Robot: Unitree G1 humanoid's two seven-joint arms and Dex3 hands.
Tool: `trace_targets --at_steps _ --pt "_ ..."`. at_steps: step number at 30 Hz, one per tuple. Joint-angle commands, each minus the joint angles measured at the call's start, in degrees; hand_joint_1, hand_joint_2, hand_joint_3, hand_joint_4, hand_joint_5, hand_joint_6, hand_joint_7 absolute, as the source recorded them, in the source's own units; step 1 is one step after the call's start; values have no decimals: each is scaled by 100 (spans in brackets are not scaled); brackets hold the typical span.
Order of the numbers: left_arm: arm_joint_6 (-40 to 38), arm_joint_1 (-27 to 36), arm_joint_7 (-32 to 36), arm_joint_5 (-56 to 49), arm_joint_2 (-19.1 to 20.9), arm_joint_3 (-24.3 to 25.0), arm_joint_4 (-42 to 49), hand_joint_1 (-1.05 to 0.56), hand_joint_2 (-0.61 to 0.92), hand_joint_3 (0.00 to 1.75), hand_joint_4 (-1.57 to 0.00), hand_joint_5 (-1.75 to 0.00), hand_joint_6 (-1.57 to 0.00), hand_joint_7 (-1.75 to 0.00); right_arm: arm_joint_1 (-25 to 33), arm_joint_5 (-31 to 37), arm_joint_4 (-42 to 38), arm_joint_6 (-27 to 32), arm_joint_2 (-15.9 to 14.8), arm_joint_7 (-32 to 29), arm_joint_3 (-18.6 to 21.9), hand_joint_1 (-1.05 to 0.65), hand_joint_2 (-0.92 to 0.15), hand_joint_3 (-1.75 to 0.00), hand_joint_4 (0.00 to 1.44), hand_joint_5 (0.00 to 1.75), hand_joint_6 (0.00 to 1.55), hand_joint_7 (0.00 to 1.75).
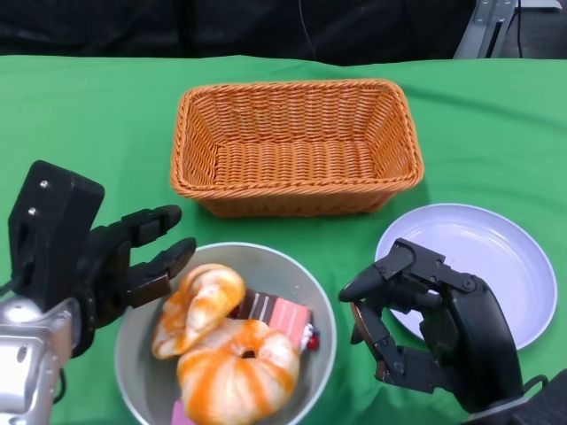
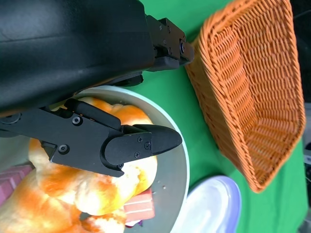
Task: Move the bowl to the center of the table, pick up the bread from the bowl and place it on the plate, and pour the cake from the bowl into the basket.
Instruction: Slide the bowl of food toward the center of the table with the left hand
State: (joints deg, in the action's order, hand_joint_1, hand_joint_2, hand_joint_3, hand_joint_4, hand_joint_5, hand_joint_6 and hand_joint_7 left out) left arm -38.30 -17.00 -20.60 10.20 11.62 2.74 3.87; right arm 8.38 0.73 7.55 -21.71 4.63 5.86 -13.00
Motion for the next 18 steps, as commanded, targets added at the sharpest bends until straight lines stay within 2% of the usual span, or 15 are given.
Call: trace_targets --at_steps 1,7,18 --pt "295 117 73 46 -61 39 -71 -47 92 55 -33 -1 -14 -1 25 -21 -23 -117 2 -25 0 -16 -50 -101 76 153 75 121" --pt "805 208 285 101 -366 170 24 -49 92 53 -35 -2 -18 -3 34 -40 -40 -133 15 -33 -12 -17 -49 -104 77 154 75 122" --pt "1420 236 480 11 -404 217 223 -51 92 50 -35 -2 -21 -3 0 -52 -96 -162 -2 -13 -7 -16 -48 -105 78 154 75 121"
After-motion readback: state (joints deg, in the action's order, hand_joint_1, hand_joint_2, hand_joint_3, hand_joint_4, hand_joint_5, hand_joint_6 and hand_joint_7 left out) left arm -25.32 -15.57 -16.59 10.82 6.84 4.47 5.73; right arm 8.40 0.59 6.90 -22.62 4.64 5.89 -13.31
